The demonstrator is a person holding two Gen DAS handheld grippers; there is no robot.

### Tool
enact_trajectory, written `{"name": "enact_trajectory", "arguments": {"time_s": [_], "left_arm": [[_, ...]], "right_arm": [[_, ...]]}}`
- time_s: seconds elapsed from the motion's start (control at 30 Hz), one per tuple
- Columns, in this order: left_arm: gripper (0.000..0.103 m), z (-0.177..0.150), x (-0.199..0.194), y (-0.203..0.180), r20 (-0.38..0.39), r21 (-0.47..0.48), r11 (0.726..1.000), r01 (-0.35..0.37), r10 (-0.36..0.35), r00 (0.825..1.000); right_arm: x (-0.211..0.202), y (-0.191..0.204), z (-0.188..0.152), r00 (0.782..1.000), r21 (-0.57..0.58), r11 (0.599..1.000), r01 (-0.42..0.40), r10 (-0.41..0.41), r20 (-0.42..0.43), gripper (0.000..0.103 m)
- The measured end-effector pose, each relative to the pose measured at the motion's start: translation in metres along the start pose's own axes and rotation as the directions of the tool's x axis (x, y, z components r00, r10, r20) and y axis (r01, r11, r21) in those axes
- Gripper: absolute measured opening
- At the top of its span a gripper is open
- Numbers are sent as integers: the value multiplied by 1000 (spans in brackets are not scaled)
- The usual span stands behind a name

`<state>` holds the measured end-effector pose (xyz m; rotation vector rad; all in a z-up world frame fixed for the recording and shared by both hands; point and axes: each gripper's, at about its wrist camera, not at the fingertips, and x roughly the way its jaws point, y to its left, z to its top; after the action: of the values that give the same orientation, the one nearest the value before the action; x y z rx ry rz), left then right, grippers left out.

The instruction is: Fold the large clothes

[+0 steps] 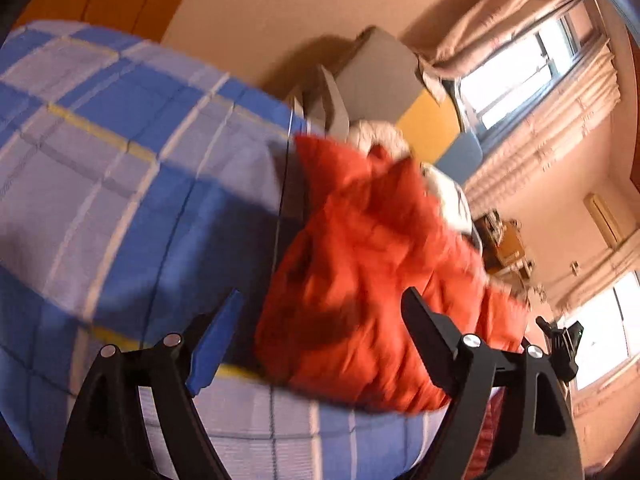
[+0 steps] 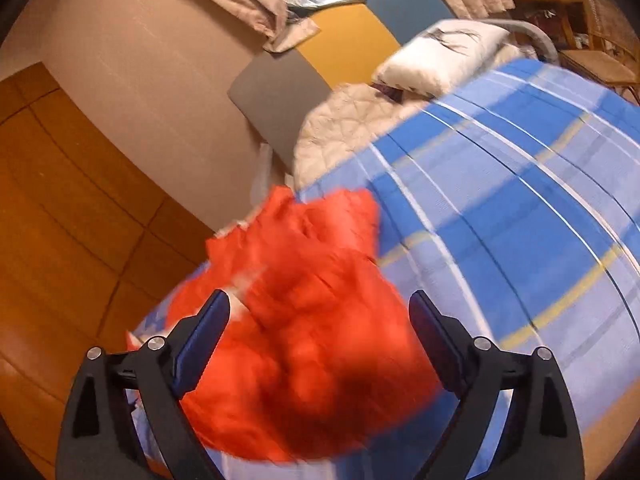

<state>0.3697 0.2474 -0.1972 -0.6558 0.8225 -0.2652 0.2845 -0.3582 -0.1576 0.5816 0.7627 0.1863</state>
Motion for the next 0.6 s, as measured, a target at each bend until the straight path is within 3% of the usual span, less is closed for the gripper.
{"name": "enact_trajectory", "arguments": {"time_s": [0.07,0.17,0.23,0.3,0.33,0.43,0.6], "left_arm": [[79,-10,9,4,-27,-9,1000,24,-25,999],[63,-14,20,2,-41,-25,997,77,-78,996],[48,-12,27,-2,-51,-28,995,101,-102,993],[26,-11,31,-7,-61,-14,996,91,-91,994],[23,-11,31,-9,-64,-7,997,83,-83,995],[16,-14,25,-10,-64,3,997,77,-77,995],[12,-25,6,-11,-53,9,996,93,-93,994]], "right_arm": [[7,-12,-12,999,3,1000,28,-28,-40,91],[19,-21,-23,998,30,999,18,-17,-54,88],[29,-18,-24,998,38,999,0,3,-62,75],[38,-13,-24,997,41,999,2,1,-78,58],[39,-12,-24,997,37,999,9,-6,-81,48],[37,-11,-25,996,34,999,14,-11,-88,31],[16,-5,-33,997,11,1000,-5,6,-78,25]]}}
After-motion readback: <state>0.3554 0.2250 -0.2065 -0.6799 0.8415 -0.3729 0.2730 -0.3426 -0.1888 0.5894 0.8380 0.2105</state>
